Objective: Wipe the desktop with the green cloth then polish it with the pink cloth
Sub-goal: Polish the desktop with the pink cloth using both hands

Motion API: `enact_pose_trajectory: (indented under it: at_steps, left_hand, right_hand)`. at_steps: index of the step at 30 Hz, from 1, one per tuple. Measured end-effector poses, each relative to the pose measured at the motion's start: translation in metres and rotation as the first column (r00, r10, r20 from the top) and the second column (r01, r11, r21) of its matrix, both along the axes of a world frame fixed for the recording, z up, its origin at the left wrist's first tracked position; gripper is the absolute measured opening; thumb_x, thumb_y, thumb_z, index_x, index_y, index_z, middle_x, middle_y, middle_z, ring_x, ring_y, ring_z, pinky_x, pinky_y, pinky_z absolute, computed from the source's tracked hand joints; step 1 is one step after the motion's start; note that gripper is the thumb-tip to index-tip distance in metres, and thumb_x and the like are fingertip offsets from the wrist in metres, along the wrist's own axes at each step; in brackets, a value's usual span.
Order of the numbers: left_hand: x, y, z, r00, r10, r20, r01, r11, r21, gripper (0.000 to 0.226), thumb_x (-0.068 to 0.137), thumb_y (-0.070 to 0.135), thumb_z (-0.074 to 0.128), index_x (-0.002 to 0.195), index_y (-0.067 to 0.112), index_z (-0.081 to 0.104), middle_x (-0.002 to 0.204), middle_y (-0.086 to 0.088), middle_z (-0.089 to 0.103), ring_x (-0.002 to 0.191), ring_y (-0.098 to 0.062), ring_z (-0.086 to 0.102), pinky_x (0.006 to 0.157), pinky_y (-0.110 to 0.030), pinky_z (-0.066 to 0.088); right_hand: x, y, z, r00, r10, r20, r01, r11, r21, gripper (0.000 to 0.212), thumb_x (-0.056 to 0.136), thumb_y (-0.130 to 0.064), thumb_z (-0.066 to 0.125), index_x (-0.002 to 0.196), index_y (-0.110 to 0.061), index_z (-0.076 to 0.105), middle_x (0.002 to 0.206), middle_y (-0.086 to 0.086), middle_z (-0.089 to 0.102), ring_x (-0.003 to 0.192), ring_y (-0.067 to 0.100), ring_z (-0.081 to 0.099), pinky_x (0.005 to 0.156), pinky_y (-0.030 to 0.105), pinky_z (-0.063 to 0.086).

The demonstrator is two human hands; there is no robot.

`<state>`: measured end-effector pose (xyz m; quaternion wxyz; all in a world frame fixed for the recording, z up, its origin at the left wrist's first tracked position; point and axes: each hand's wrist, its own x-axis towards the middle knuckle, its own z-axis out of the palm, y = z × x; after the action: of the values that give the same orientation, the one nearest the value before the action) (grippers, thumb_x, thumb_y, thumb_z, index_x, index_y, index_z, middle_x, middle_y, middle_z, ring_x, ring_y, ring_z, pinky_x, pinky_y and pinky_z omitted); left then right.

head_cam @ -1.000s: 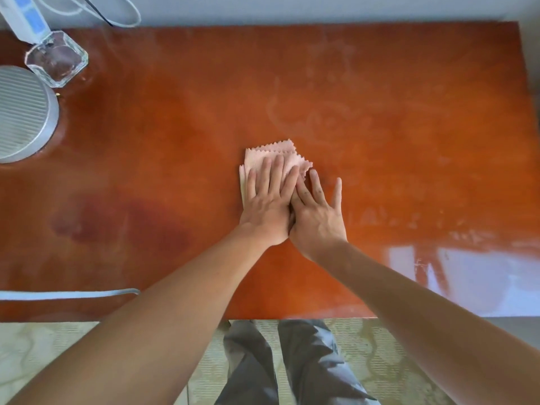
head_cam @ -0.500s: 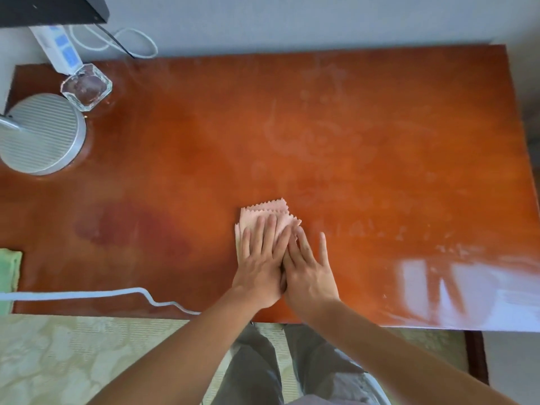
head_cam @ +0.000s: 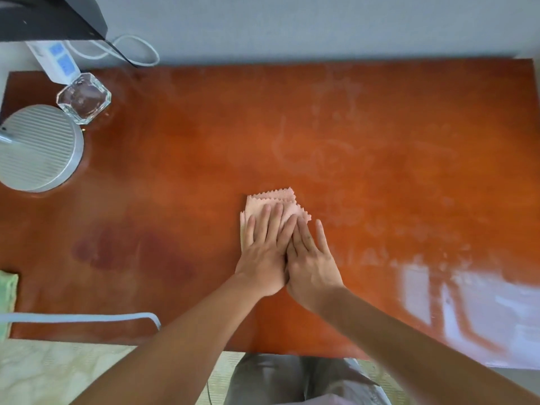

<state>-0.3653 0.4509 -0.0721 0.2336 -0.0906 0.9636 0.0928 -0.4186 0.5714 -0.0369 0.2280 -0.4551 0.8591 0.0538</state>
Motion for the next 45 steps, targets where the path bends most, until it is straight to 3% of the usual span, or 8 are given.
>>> enact_pose_trajectory:
  at_steps: [5,10,19,23,28,37,41,45]
  left_hand:
    - [-0.074,-0.041,0.002,1.0,0.01,-0.01,-0.01,1.0,0.003,0.083,0.103,0.029,0.033,0.151,0.025,-0.035,0.156,-0.002,-0.047,0.142,-0.025,-0.045,0.121,-0.051,-0.019]
    - [-0.131,-0.072,0.001,0.999,-0.025,-0.048,0.025,1.0,0.005,0.079,0.102,0.028,0.03,0.155,0.025,-0.028,0.16,-0.003,-0.041,0.145,-0.025,-0.041,0.121,-0.051,-0.019]
    - [-0.155,-0.083,0.002,0.993,-0.072,-0.094,0.073,0.997,0.011,0.076,0.101,0.036,0.028,0.158,0.025,-0.021,0.163,-0.004,-0.036,0.148,-0.025,-0.037,0.121,-0.05,-0.021]
    - [-0.148,-0.085,0.004,0.99,-0.055,-0.131,0.065,0.996,0.069,0.071,0.103,0.047,0.022,0.16,0.027,-0.016,0.165,-0.003,-0.032,0.149,-0.023,-0.034,0.121,-0.047,-0.021]
    - [-0.107,-0.075,-0.001,0.992,-0.036,-0.123,0.039,0.999,0.02,0.09,0.095,0.073,0.004,0.158,0.014,-0.022,0.161,-0.005,-0.035,0.149,-0.023,-0.034,0.124,-0.046,-0.016]
    - [-0.118,-0.072,-0.002,0.995,-0.013,-0.098,0.019,0.998,0.06,0.074,0.103,0.053,0.016,0.156,0.02,-0.025,0.162,-0.009,-0.036,0.146,-0.027,-0.039,0.12,-0.049,-0.023]
    - [-0.162,-0.079,-0.001,0.997,0.027,-0.075,-0.022,0.997,0.068,0.082,0.103,0.043,0.029,0.153,0.021,-0.032,0.159,-0.008,-0.041,0.145,-0.027,-0.041,0.118,-0.049,-0.025]
    - [-0.221,-0.095,-0.004,0.995,0.025,-0.101,-0.02,0.998,0.053,0.083,0.102,0.04,0.035,0.156,0.022,-0.025,0.162,-0.008,-0.037,0.148,-0.028,-0.036,0.12,-0.05,-0.021]
  right_hand:
    - [-0.066,-0.039,0.0,0.998,-0.034,-0.048,0.034,0.999,-0.009,0.071,0.096,-0.034,0.016,0.156,0.001,0.005,0.165,0.021,0.005,0.152,0.035,-0.011,0.119,0.06,-0.005]
    - [-0.119,-0.068,-0.003,0.995,-0.055,-0.088,0.055,0.998,0.006,0.07,0.098,-0.035,0.026,0.157,-0.002,0.009,0.165,0.017,0.009,0.153,0.03,-0.004,0.121,0.057,0.0]
    - [-0.135,-0.077,-0.001,0.987,-0.125,-0.097,0.127,0.992,0.017,0.068,0.099,-0.034,0.028,0.159,-0.008,0.011,0.167,0.01,0.005,0.154,0.022,-0.007,0.122,0.056,0.004]
    - [-0.132,-0.07,0.005,0.987,-0.103,-0.123,0.114,0.989,0.089,0.067,0.101,-0.035,0.025,0.159,-0.01,0.002,0.167,0.009,-0.001,0.154,0.023,-0.007,0.121,0.058,-0.001]
    - [-0.114,-0.05,0.012,0.991,0.007,-0.135,0.02,0.98,0.198,0.067,0.103,-0.036,0.024,0.157,-0.004,0.001,0.166,0.015,-0.003,0.152,0.033,-0.014,0.119,0.06,-0.008]
    - [-0.117,-0.06,0.004,0.996,-0.058,-0.066,0.064,0.994,0.085,0.064,0.101,-0.028,0.025,0.155,0.002,0.01,0.164,0.022,0.009,0.152,0.037,-0.002,0.123,0.047,-0.009]
    - [-0.158,-0.081,0.002,0.993,-0.091,-0.074,0.094,0.995,0.044,0.066,0.101,-0.033,0.024,0.156,0.001,0.01,0.164,0.02,0.011,0.153,0.032,0.004,0.124,0.042,-0.002]
    - [-0.211,-0.099,0.002,0.986,-0.106,-0.127,0.112,0.993,0.041,0.066,0.1,-0.03,0.03,0.156,0.002,0.014,0.163,0.021,0.015,0.153,0.031,0.009,0.125,0.041,0.004]
